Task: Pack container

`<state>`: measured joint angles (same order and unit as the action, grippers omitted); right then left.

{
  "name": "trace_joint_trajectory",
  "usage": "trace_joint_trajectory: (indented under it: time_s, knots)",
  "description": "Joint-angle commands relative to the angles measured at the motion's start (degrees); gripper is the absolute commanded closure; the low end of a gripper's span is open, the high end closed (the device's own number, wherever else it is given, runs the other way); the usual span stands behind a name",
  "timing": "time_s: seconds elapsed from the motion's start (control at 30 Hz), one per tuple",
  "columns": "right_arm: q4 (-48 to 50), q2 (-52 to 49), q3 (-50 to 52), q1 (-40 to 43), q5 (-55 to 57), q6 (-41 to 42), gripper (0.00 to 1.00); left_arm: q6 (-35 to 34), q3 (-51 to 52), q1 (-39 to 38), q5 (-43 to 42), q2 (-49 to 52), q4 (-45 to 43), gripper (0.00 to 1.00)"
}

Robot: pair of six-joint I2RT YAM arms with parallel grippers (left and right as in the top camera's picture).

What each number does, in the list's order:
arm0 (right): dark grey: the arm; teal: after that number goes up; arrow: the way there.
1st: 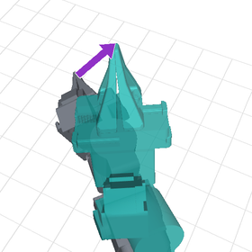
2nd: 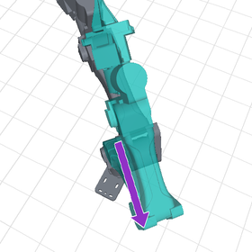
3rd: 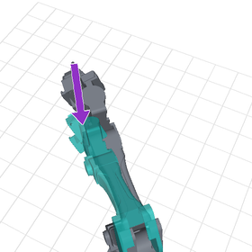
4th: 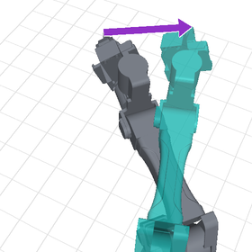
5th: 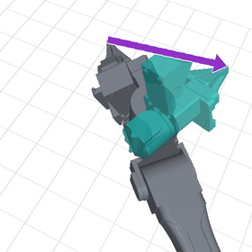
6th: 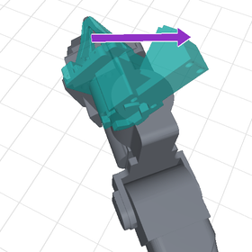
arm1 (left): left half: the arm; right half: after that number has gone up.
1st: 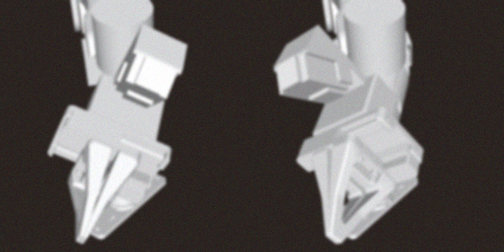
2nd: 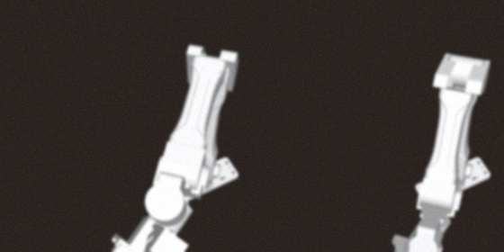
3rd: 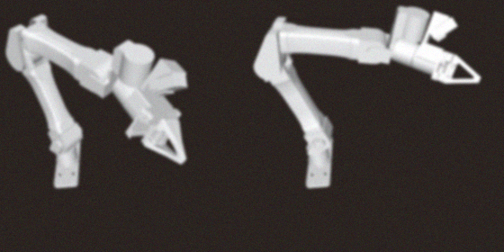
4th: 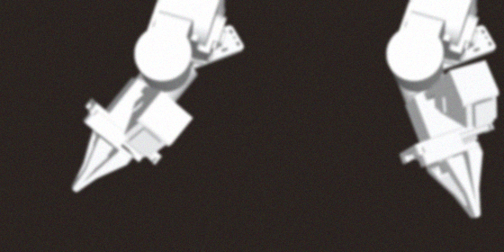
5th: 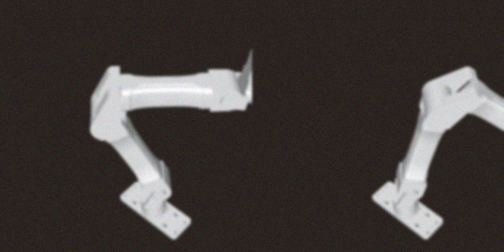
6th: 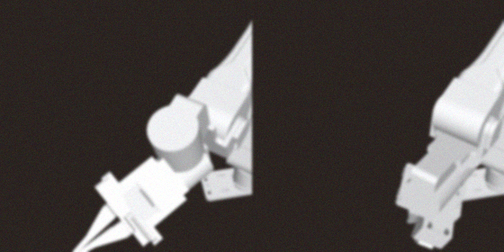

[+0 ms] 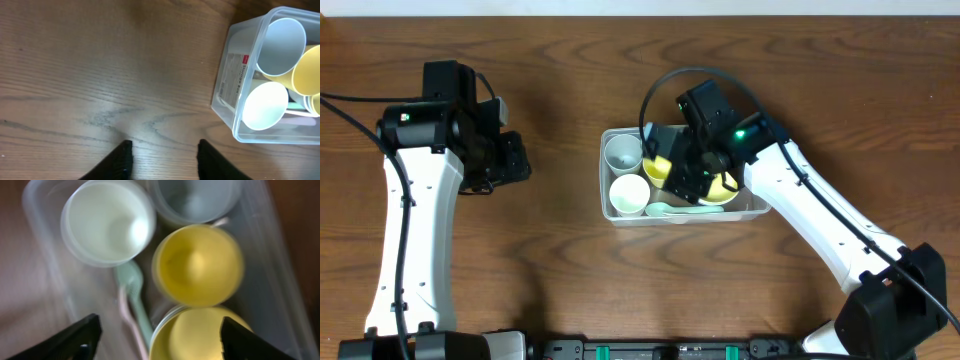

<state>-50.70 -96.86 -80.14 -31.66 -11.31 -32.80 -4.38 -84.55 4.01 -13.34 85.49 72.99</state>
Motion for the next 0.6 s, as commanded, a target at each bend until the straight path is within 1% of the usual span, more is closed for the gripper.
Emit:
trace_joint_trajectory:
  time_s: [0.0,0.03,0.13,0.2,0.27,0.3,0.4,0.57]
  knots:
    - [2.9,1.7,-2.4,2.5,7.6,14.8,0.16,1.9,0.2,-0.3,-0.2,-0.6,-0.5,0.53]
    - [3.8,2.4,-3.3,3.9,10.0,19.7,0.01,2.5,0.2,-0.7,-0.2,-0.6,-1.0,0.51]
    - [4.7,4.7,-5.7,10.0,11.9,31.4,0.01,3.7,0.2,-2.9,0.0,-0.6,-3.1,0.41]
    - [4.7,6.4,-6.3,15.5,11.9,38.4,0.01,3.7,0.2,-5.0,1.0,-0.6,-5.6,0.31]
    - [4.7,7.4,-6.3,21.4,11.0,42.0,0.01,3.7,0.2,-6.9,1.8,-0.5,-8.7,0.07]
    - [4.6,7.4,-6.3,23.8,10.1,42.0,0.01,3.7,0.2,-7.8,2.7,-0.4,-10.5,0.02]
    - [3.3,6.9,-6.1,30.3,8.3,41.9,0.01,3.4,0.2,-8.7,3.9,-0.1,-13.6,0.02]
    - [2.3,6.5,-6.1,35.0,9.1,41.9,0.01,3.1,0.2,-8.7,3.9,-0.1,-12.0,0.02]
